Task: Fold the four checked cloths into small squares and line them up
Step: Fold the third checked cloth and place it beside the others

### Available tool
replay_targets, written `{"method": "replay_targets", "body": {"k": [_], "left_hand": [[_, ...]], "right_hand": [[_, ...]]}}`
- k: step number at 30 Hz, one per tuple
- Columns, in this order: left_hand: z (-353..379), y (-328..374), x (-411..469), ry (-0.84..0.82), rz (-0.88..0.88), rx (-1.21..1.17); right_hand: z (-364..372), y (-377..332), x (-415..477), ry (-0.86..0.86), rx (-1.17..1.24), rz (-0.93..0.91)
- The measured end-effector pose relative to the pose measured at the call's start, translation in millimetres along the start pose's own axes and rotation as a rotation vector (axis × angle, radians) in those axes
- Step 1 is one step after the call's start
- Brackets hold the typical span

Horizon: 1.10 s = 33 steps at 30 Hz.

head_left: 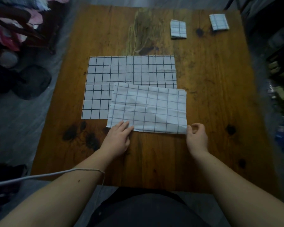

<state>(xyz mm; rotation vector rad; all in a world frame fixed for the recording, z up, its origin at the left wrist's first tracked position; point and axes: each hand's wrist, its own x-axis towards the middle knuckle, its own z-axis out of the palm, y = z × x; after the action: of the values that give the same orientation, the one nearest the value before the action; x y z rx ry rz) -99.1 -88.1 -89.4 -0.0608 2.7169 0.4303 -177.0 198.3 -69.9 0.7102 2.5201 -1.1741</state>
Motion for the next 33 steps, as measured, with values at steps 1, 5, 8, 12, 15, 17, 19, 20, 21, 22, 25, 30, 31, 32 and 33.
{"method": "replay_targets", "body": {"k": [1,5,8,12,15,17,19,20,21,22,25,30,31,32,33], "left_hand": [[-1,3,0,0.009,-0.005,0.011],[0,15,-1,0.009,0.039,0.044],[8,19,-1,-0.059,0.09,0.099],[17,18,-1,-0.12,0.073,0.157],[19,12,-5,-0.14,0.056,0.17],[18,7,-6,-0.143,0.042,0.179],[17,0,-9,-0.145,0.021,0.19],[16,-4,-10,-0.148,0.015,0.188],[15,-9,-11,-0.147,0.013,0.182],[14,-14,-13,-0.138,0.014,0.176],[14,-27,-19,-0.104,-0.008,0.179],[13,-10,-19,-0.07,-0.042,0.163],[13,0,-17,-0.068,-0.003,0.158],[14,11,-15,-0.068,0.04,0.153],[16,20,-12,-0.073,0.074,0.152]], "right_hand": [[-3,0,-1,0.03,-0.034,-0.015],[-3,0,-18,-0.03,-0.23,-0.384],[15,3,-39,-0.326,-0.522,-0.678],[50,8,-51,-0.483,-0.848,-0.815],[60,9,-47,-0.481,-0.927,-0.772],[59,12,-44,-0.46,-0.964,-0.742],[55,19,-41,-0.42,-0.981,-0.691],[51,24,-39,-0.4,-0.989,-0.663],[46,30,-37,-0.381,-0.999,-0.637],[40,36,-35,-0.36,-1.006,-0.614],[24,50,-34,-0.303,-1.015,-0.548],[33,38,-51,-0.297,-0.978,-0.526],[41,32,-56,-0.325,-0.957,-0.571],[50,25,-61,-0.356,-0.941,-0.628],[60,18,-66,-0.385,-0.929,-0.683]]}}
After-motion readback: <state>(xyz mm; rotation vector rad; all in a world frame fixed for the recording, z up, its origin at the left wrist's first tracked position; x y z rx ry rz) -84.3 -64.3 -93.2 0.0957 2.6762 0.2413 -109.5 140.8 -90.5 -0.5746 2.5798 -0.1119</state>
